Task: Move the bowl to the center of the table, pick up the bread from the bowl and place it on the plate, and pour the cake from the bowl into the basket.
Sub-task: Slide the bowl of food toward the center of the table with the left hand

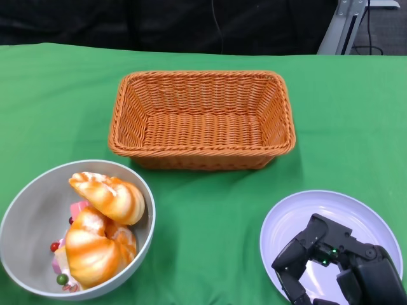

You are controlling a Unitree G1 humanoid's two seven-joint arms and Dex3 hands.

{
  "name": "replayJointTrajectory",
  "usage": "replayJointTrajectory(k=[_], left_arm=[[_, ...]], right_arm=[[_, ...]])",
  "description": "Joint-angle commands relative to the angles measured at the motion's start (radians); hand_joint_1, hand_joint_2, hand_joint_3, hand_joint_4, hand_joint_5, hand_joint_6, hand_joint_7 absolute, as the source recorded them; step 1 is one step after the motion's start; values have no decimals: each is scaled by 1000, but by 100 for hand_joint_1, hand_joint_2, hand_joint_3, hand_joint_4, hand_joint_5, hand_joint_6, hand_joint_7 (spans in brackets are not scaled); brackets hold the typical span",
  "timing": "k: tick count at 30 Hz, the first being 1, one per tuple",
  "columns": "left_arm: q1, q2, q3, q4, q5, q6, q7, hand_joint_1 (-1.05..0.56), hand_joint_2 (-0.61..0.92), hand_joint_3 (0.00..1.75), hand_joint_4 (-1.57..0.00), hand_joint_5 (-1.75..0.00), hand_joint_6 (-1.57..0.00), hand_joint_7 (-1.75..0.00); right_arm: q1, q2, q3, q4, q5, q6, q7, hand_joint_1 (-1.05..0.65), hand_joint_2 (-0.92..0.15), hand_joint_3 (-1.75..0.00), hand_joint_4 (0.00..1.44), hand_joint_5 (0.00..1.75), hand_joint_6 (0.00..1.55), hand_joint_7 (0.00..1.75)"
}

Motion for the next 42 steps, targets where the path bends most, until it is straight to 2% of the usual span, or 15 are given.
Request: replayJointTrajectory(k=[1, 7, 12, 17, 30, 42], left_arm=[[17, 11, 0, -68, 0, 131, 41, -70, 92, 64, -6, -1, -4, -1], [-13, -6, 25, -115, -48, 365, 94, -71, 92, 55, -6, -1, -5, -1], [-26, -1, 28, -120, -58, 435, 96, -71, 92, 56, -4, 0, -4, 0], [-59, 42, -8, -122, -55, 595, 75, -74, 92, 61, 0, 0, -1, 0], [-51, 72, -6, -164, -105, 729, -25, -74, 92, 66, 0, 0, 0, 0], [-11, 76, -38, -302, -124, 861, -38, -73, 92, 65, 0, 0, 0, 0]], right_arm=[[-2, -4, 0, 2, 5, -11, -5, -25, -50, -98, 83, 156, 79, 130], [-3, -2, 4, 1, 11, -7, -3, -26, -49, -99, 83, 156, 78, 130], [-5, -3, 5, 3, 12, -10, -4, -26, -50, -97, 83, 157, 78, 130], [-5, -5, 12, -5, 16, 5, 1, -25, -49, -98, 82, 157, 77, 130], [-15, -12, 21, 17, 41, -17, 11, -23, -46, -102, 82, 158, 77, 128], [-20, -10, 24, 30, 35, -27, 14, -24, -45, -105, 83, 157, 78, 128]])
